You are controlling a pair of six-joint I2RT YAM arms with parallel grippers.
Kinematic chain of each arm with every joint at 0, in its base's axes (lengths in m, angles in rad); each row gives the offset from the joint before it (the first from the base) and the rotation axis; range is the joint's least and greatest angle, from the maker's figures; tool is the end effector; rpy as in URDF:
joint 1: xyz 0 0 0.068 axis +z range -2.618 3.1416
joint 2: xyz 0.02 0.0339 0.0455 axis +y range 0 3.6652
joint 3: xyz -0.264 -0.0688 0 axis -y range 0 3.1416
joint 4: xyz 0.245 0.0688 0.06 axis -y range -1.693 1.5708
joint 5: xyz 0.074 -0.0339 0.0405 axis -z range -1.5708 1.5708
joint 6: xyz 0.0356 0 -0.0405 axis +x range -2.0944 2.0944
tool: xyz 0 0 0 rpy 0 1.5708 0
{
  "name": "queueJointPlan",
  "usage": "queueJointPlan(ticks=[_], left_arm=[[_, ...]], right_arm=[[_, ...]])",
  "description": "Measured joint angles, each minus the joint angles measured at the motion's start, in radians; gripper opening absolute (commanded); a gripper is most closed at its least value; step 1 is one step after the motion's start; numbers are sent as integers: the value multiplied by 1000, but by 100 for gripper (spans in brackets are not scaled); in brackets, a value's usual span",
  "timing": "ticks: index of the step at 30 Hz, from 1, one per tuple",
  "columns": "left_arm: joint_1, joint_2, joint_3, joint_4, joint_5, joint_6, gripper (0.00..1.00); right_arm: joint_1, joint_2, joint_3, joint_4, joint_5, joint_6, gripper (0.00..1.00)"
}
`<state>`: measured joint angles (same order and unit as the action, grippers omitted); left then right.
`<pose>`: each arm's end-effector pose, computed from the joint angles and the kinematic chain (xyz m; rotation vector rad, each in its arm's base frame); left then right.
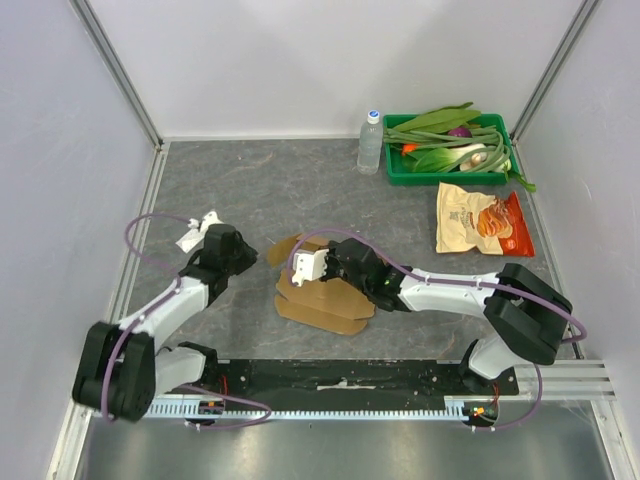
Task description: Fold the paper box
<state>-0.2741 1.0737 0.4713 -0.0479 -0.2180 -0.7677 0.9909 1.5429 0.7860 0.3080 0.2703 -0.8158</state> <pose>0.2105 -0.0512 0.1903 -0.6593 2.1239 -0.3371 0.1885 0.2704 0.2058 -1.4640 1.3712 -0.1609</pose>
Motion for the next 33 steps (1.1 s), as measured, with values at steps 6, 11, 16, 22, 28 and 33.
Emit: queueJointPlan(ticks=[6,11,16,22,28,33], left_arm=[[1,200,56,60,258,24,29],[-16,224,73,82,399,40,28],[-50,224,76,107,472,50,28],[-107,224,75,126,479,66,30],[-145,206,30,181,426,81,36],[-145,143,-49,233,388,81,42]], right_arm=[[0,-8,-1,23,-1,0,0],[0,-11,-11,40,-1,0,0],[0,-12,-11,55,-2,0,0],[2,-12,-19,71,-3,1,1],[16,-11,-55,88,15,-19,3],[50,5,-129,166,72,-74,7]])
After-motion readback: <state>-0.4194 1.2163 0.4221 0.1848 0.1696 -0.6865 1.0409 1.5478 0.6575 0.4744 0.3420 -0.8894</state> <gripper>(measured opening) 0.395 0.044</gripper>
